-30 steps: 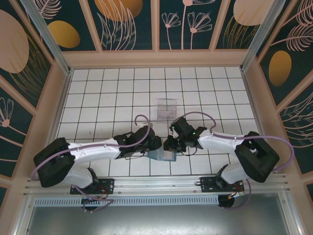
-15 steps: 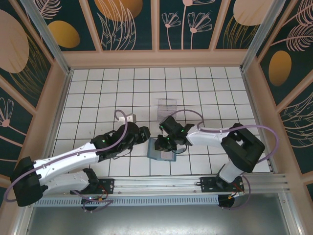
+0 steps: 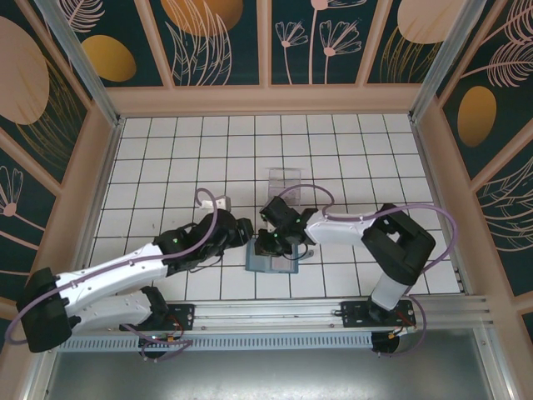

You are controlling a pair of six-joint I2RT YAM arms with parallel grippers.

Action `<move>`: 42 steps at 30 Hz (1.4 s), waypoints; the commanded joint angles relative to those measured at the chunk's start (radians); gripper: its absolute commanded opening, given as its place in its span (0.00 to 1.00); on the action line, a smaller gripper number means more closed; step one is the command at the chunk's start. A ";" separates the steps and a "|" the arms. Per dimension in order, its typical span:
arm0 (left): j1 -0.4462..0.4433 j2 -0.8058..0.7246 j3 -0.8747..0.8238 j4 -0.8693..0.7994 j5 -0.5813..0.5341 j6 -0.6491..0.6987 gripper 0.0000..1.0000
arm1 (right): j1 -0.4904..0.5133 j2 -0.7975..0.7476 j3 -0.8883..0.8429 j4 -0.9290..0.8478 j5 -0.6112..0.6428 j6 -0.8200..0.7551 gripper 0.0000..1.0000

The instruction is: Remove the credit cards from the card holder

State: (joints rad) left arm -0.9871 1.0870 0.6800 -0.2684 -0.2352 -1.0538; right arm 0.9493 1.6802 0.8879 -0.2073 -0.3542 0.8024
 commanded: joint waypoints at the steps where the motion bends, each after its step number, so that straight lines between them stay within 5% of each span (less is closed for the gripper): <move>1: 0.006 0.090 0.049 0.035 0.056 0.046 0.46 | 0.000 -0.093 0.008 -0.074 0.069 0.010 0.15; 18: 0.006 0.399 0.181 0.144 0.230 0.089 0.34 | -0.116 -0.373 -0.240 -0.165 0.184 0.053 0.22; 27: 0.006 0.472 0.147 0.194 0.294 0.104 0.33 | -0.132 -0.318 -0.248 -0.156 0.175 0.026 0.36; 42: 0.005 0.504 0.084 0.209 0.340 0.105 0.24 | -0.130 -0.240 -0.202 -0.165 0.188 -0.008 0.37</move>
State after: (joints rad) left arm -0.9817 1.5829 0.7799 -0.0631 0.0982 -0.9646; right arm 0.8215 1.4281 0.6628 -0.3557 -0.1905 0.8135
